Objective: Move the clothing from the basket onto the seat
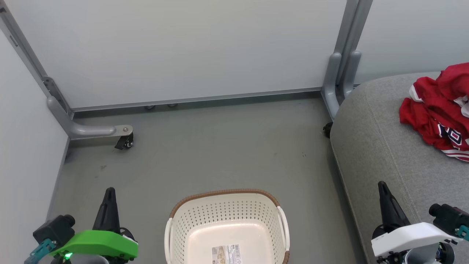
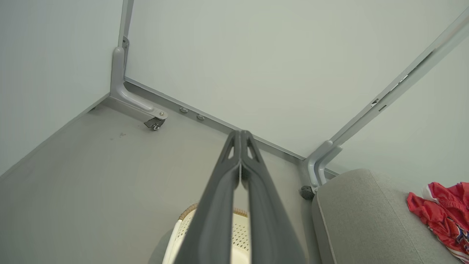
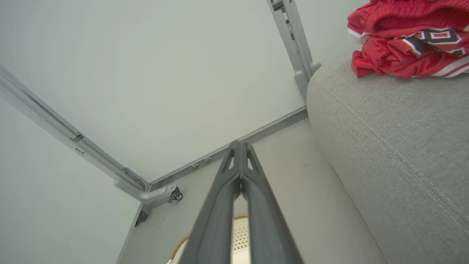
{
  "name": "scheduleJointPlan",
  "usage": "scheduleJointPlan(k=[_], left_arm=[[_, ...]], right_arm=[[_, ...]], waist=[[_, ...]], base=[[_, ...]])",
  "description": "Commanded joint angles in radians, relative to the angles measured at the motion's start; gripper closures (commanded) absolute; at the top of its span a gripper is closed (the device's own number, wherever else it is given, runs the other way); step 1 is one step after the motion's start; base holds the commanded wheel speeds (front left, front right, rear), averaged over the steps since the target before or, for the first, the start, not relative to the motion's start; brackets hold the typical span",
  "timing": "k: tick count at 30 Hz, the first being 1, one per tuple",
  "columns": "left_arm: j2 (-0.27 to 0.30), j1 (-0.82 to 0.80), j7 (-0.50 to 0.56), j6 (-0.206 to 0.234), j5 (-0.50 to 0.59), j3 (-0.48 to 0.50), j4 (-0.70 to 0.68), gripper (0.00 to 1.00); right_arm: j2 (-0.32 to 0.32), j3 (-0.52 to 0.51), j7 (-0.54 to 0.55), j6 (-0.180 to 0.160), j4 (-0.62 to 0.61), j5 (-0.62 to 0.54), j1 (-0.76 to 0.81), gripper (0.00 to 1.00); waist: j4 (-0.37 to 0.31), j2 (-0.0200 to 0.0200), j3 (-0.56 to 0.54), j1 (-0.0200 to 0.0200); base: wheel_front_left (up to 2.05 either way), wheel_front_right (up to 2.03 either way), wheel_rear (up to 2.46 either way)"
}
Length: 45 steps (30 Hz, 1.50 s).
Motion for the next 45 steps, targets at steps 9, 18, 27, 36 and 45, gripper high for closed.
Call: scheduleJointPlan(k=[9,18,27,36,45], left_arm=[[-0.01,-0.044,0.037,-0.012,-0.144,0.035,-0.023,1.0],[-0.019,-0.051,0.068,-0.018,-0.25,0.058,-0.027,1.0],[-0.029,-0.059,0.097,-0.024,-0.353,0.079,-0.031,1.0],[-0.036,-0.065,0.123,-0.031,-0.441,0.099,-0.034,1.0],[-0.044,-0.069,0.147,-0.035,-0.526,0.117,-0.037,1.0]], right_arm=[[-0.008,-0.014,0.04,0.0,0.005,0.157,-0.047,1.0],[-0.01,-0.021,0.07,0.0,0.017,0.274,-0.062,1.0],[-0.011,-0.028,0.099,0.0,0.029,0.386,-0.076,1.0],[-0.012,-0.035,0.125,0.0,0.04,0.485,-0.089,1.0],[-0.013,-0.04,0.148,-0.001,0.05,0.577,-0.102,1.0]], waist=[[-0.008,0.0023,0.003,0.0],[-0.016,0.0029,0.006,0.0],[-0.024,0.0035,0.009,0.0],[-0.032,0.0041,0.011,0.0],[-0.039,0.0047,0.014,0.0]], base=[[0.0,0.0,0.0],[0.0,0.0,0.0],[0.0,0.0,0.0],[0.0,0.0,0.0],[0.0,0.0,0.0]])
